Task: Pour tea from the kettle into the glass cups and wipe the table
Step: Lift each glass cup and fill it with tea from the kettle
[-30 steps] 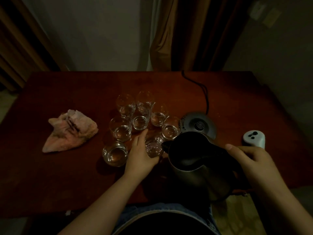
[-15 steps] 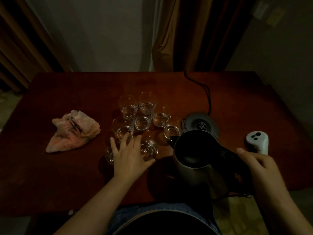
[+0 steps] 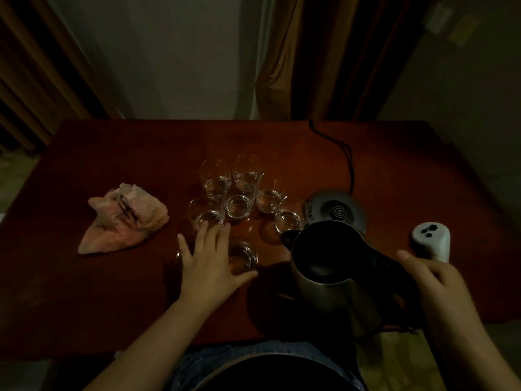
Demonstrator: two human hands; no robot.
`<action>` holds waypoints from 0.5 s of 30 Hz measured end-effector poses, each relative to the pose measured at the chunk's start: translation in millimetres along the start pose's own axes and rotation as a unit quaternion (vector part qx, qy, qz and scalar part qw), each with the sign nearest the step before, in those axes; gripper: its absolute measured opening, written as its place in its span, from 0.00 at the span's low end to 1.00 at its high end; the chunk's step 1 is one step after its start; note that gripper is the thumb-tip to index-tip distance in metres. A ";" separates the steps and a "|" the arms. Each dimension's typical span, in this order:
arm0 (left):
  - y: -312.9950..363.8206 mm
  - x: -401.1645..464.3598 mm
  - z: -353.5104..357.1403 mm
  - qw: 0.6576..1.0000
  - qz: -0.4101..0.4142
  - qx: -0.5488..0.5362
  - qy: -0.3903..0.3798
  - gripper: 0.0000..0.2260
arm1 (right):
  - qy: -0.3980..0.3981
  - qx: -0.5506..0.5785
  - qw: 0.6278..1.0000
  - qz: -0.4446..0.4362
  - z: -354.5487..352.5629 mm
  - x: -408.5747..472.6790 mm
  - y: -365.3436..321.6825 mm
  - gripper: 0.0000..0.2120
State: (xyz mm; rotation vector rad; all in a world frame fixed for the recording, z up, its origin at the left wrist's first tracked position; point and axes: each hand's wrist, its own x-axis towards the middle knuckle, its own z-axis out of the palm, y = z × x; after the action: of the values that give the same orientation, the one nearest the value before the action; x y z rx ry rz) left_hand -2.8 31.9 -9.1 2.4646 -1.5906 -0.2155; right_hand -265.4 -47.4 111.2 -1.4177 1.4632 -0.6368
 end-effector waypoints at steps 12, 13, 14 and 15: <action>-30.2 86.9 -13.4 0.965 -0.225 -0.125 -0.048 0.43 | 0.010 -0.014 0.999 0.035 -6.9 -5.3 -3.8 0.35; -29.6 83.9 -13.9 0.965 -0.225 -0.130 -0.020 0.42 | 0.017 -0.020 0.999 0.036 -7.9 -5.1 -2.3 0.40; -29.5 79.5 -15.2 0.963 -0.228 -0.144 0.014 0.41 | 0.020 -0.023 0.999 0.037 -9.1 -3.9 -0.3 0.46; -29.0 74.6 -18.3 0.956 -0.233 -0.169 0.049 0.40 | 0.022 -0.024 0.999 0.038 -9.8 -3.2 0.7 0.51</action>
State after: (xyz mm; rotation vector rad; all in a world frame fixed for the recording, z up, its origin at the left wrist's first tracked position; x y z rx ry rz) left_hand 57.6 -22.9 0.5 2.4810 -0.8273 -0.3903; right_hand -274.8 -46.6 115.3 -1.3847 1.5688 -0.5920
